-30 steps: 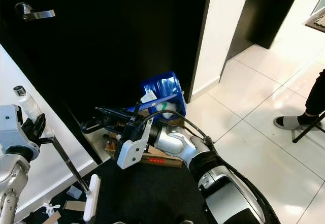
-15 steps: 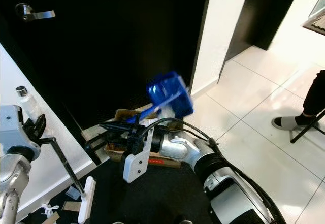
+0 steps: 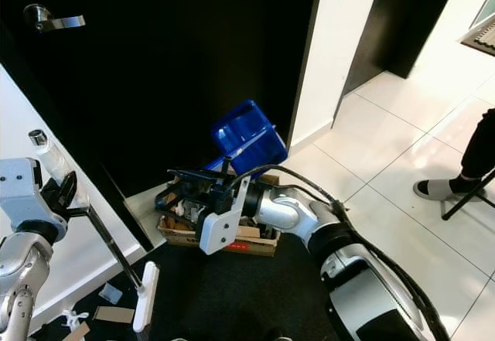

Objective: Sweep floor

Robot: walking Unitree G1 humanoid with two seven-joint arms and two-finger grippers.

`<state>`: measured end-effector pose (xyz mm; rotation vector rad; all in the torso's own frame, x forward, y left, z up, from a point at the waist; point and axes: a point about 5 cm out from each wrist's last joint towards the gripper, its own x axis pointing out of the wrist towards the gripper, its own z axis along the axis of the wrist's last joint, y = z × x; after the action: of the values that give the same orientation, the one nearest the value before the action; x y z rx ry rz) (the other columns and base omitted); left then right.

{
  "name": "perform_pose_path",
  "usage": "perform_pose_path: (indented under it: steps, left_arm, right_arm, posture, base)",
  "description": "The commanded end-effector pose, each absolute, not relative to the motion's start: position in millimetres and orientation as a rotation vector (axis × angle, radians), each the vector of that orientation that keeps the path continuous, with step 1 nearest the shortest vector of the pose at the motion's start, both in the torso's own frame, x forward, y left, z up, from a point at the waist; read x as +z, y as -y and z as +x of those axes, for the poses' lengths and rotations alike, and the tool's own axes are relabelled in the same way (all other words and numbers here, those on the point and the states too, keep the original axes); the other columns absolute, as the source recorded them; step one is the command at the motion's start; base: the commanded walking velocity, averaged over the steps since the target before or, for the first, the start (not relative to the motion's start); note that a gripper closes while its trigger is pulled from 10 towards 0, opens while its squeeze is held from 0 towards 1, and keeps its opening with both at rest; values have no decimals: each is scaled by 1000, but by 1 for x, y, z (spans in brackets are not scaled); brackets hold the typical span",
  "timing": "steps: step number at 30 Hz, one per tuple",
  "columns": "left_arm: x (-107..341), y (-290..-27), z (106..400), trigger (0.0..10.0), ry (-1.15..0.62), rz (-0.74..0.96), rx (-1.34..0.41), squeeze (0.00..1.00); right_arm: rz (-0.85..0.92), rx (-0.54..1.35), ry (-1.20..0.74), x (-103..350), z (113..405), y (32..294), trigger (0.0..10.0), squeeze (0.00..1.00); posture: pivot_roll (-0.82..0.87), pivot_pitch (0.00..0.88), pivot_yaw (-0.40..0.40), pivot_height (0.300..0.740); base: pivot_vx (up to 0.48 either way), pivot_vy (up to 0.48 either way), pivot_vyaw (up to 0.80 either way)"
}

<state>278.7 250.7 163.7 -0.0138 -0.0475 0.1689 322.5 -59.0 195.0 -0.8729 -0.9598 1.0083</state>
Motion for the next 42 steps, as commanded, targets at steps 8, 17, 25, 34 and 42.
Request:
perform_pose_path:
  steps: [8, 17, 25, 34, 42]
  left_arm:
    - [150, -247, 277, 10000, -42, -2, 145, 0]
    - [130, -234, 278, 10000, -226, -131, 141, 0]
    - [127, -225, 275, 10000, -261, -94, 112, 0]
    - [140, -230, 285, 10000, -198, -171, 160, 0]
    - [160, -254, 297, 10000, -91, -166, 303, 0]
  right_arm:
    - [-728, 557, 1051, 265, 339, 109, 10000, 0]
    - [-525, 342, 1050, 299, 328, 144, 10000, 0]
    - [-249, 214, 955, 308, 314, 163, 10000, 0]
    - [-35, 410, 782, 283, 288, 134, 10000, 0]
    - [56, 557, 610, 246, 268, 102, 10000, 0]
  posture:
    - [62, 192, 60, 740]
    - [48, 197, 80, 740]
    - [42, 195, 90, 740]
    - [36, 195, 90, 740]
    - [31, 190, 85, 740]
  base:
    - [0, 0, 0]
    - [0, 0, 0]
    - [0, 0, 0]
    - [0, 0, 0]
    - [0, 0, 0]
